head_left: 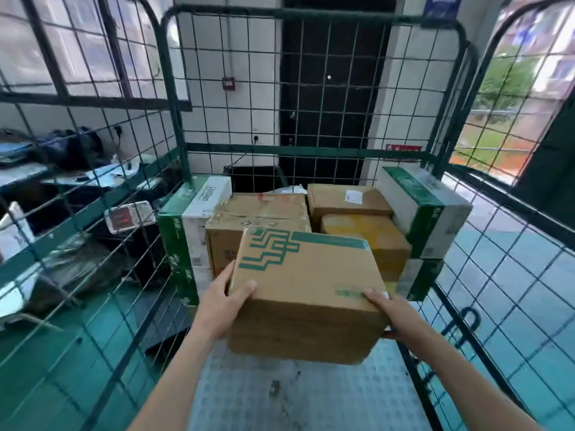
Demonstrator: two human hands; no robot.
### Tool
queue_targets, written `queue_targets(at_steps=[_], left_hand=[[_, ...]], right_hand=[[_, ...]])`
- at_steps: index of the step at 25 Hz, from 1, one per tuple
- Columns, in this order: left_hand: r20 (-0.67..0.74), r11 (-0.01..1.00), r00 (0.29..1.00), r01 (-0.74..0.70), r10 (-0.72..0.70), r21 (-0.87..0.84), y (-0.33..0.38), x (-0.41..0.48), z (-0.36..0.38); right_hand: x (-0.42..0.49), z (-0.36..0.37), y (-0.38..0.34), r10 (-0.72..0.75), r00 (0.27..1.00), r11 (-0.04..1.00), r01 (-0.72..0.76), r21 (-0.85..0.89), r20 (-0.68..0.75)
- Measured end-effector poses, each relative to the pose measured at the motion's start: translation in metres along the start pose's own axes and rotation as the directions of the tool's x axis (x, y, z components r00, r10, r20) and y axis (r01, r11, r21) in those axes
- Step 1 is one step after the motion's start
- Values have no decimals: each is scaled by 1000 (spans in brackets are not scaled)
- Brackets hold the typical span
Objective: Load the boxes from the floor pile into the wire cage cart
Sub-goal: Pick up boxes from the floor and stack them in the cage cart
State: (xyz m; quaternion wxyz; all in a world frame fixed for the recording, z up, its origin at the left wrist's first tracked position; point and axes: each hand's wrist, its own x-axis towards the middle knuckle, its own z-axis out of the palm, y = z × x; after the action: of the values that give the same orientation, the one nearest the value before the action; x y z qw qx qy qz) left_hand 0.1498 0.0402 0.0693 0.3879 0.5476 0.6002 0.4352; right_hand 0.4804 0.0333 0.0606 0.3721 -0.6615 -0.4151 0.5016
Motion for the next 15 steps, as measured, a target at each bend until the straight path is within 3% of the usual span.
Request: queue_targets(at_steps=[7,15], left_hand=[[-96,988,984,-151,147,-31,69,47,45],[-180,973,958,-229,222,-17,123,122,41]], right_hand=[[55,-61,-65,-154,988,988,152,33,34],[119,-58,-137,-345,938,939,345,-16,-22]])
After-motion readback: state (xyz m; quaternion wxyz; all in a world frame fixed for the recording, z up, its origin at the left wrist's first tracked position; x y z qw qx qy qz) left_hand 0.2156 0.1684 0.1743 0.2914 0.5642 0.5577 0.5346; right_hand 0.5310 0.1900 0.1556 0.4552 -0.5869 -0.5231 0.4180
